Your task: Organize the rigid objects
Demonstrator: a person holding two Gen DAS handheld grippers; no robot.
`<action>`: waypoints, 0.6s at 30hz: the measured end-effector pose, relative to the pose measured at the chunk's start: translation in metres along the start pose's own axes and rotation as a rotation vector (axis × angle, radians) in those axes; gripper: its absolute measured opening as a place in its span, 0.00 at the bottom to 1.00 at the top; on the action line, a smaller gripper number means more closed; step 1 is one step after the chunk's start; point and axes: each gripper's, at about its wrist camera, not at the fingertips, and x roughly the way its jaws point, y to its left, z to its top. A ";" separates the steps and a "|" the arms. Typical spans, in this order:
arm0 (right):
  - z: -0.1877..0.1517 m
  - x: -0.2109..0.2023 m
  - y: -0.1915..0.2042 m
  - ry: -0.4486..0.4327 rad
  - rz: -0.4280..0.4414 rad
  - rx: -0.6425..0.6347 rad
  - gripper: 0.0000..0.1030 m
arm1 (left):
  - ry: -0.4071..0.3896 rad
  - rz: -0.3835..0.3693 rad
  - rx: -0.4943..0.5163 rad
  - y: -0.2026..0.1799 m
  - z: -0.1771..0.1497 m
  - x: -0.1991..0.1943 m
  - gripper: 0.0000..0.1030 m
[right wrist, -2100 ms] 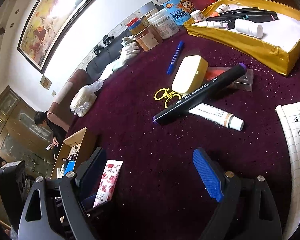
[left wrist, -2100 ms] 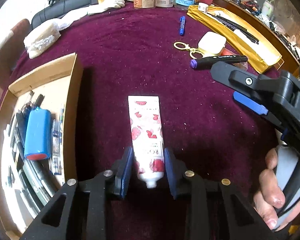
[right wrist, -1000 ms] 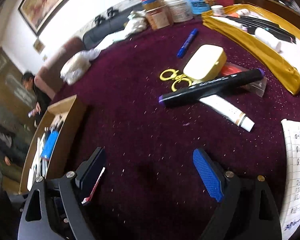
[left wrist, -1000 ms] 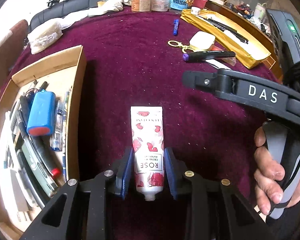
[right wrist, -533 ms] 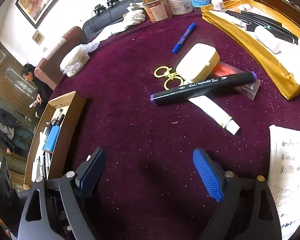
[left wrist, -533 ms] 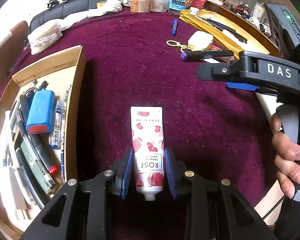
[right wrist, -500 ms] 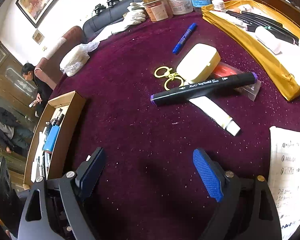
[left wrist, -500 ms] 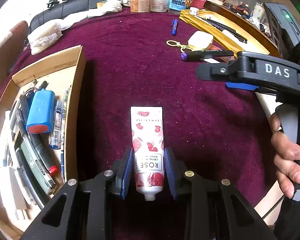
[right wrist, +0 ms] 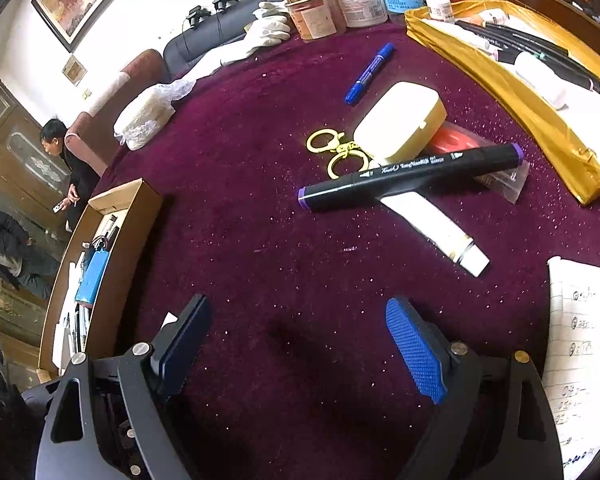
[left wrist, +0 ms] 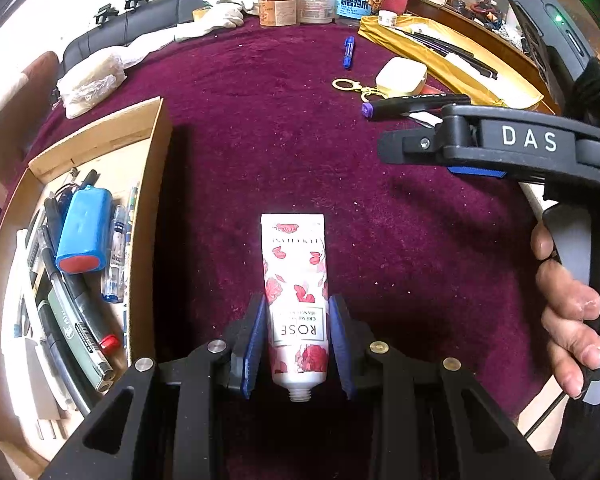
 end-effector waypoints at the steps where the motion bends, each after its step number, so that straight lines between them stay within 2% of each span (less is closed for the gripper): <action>1: 0.000 0.000 0.000 -0.003 -0.003 -0.003 0.86 | -0.001 0.001 0.000 0.000 0.000 0.000 0.32; 18: -0.001 0.000 0.001 -0.004 -0.009 -0.020 0.86 | -0.007 0.011 0.004 -0.002 -0.002 -0.001 0.32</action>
